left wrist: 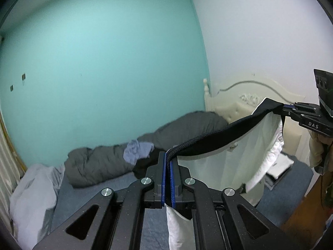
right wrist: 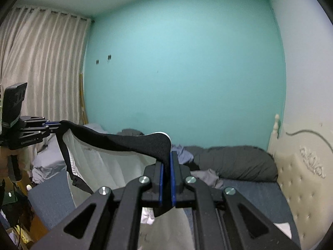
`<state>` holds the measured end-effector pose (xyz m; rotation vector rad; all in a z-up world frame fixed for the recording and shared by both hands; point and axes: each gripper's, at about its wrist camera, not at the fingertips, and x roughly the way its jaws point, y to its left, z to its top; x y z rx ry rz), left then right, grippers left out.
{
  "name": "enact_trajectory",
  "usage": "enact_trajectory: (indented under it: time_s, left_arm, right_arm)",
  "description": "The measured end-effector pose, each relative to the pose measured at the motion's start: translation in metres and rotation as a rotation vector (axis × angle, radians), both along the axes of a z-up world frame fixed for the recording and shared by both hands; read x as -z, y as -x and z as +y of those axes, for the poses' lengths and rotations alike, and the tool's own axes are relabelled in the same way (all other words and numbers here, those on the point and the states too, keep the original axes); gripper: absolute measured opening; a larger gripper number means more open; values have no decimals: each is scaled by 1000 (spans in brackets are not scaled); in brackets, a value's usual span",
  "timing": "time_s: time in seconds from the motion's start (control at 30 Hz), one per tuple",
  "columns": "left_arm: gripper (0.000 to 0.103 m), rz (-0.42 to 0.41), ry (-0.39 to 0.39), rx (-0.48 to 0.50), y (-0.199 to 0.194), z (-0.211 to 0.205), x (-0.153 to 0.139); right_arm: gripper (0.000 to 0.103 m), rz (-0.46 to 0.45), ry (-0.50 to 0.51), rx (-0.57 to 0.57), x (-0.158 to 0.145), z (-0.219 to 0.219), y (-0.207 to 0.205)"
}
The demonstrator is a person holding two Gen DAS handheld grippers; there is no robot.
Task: Fold clothes
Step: 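Lift the white shirt by its hem with both tools, spreading it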
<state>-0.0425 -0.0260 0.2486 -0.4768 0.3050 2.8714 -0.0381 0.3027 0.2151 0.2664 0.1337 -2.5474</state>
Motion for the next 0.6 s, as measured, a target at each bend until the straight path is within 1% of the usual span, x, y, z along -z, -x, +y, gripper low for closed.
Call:
enact_trajectory:
  time_s: [0.1,0.2,0.33,0.6]
  left_arm:
    - [3,27,-5,5,-13,0,-21]
    - [3,46,-11,11,-25,-1,-34]
    - [3,59,-12,11,-42,1,-39]
    - [3,37,0,19,-55,7,-29]
  right_arm:
    - [5,25,10,-11,-23,3,-16]
    - [5,41,14,-17,-37,6,-29]
    - [5,40,14,-26,-38,6,-46]
    - [5,6,-21,-6,-21,5,-58]
